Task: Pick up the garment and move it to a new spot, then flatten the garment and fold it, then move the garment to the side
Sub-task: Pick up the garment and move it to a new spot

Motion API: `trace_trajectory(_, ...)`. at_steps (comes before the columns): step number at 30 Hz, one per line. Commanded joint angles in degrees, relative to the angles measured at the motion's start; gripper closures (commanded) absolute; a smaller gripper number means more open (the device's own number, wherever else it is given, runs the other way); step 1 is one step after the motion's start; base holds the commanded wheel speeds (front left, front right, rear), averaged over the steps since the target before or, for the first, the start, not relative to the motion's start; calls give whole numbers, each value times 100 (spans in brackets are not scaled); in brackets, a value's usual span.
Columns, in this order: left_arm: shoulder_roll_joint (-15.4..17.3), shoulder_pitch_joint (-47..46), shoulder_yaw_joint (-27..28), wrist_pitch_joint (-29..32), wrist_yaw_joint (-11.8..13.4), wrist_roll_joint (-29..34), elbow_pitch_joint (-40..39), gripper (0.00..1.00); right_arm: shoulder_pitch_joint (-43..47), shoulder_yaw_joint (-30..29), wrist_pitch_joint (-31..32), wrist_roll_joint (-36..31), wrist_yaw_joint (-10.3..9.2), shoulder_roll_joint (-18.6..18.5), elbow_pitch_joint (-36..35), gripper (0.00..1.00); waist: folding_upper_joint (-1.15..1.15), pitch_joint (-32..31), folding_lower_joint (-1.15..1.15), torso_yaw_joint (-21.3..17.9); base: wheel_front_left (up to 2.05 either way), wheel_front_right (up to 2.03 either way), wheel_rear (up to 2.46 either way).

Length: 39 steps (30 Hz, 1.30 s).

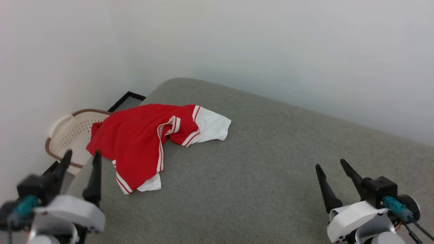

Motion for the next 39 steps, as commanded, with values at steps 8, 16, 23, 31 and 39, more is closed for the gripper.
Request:
trace_trajectory(8,451,-1141,-12,898,-238,-782,133,0,-331,10,317,-121,1,-391,-527,0,0,1141,0,-501,0,0,0)
trace_trajectory(16,896,-2274,-140,1621,-309,-1454,854,0,-638,-13,562,-118,1,-730,-1086,0,0,2113,0,-860,0,0,0)
trace_trajectory(23,1103,-2964,-296,2223,-319,-1794,1669,0,-783,-35,705,-101,1,-896,-1495,0,0,2631,0,-1035,0,0,0)
trace_trajectory(31,1198,-3715,-511,3062,-302,-2058,2847,0,-915,-34,944,-42,1,-1058,-1957,0,0,3086,0,-1132,0,0,0)
trace_trajectory(39,1169,-4355,-689,3779,-217,-2146,3977,0,-981,-10,1233,-23,1,-1159,-2341,0,0,3354,0,-1182,0,0,0)
